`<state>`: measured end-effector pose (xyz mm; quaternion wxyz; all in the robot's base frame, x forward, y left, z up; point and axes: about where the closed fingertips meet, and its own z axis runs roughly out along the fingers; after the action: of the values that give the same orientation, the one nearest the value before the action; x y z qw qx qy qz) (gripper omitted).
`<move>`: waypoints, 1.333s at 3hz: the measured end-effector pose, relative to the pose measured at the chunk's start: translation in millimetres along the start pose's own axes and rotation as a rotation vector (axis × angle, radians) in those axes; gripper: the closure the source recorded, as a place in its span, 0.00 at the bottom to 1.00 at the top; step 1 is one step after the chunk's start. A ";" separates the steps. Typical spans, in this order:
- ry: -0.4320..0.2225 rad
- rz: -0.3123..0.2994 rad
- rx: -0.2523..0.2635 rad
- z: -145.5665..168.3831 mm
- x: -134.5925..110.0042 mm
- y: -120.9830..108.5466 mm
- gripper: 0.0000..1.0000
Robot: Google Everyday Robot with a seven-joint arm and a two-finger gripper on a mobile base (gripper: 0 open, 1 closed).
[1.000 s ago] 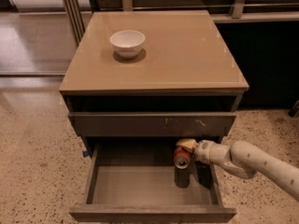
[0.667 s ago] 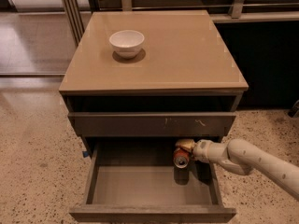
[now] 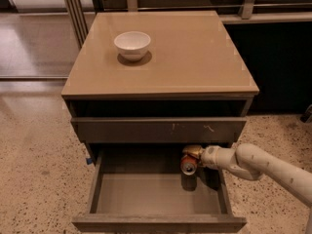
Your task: Place coke can into middle drawer
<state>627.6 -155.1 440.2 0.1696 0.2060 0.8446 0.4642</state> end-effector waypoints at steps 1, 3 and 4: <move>0.000 0.000 0.000 0.0 0.0 0.0 0.58; 0.000 0.000 0.000 0.1 0.1 0.0 0.13; 0.000 0.000 0.000 0.2 0.1 0.1 0.00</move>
Offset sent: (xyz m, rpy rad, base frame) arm 0.0000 0.0000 0.0000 0.0000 0.0000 0.0000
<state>627.6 -154.8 440.2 0.1695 0.2059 0.8446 0.4643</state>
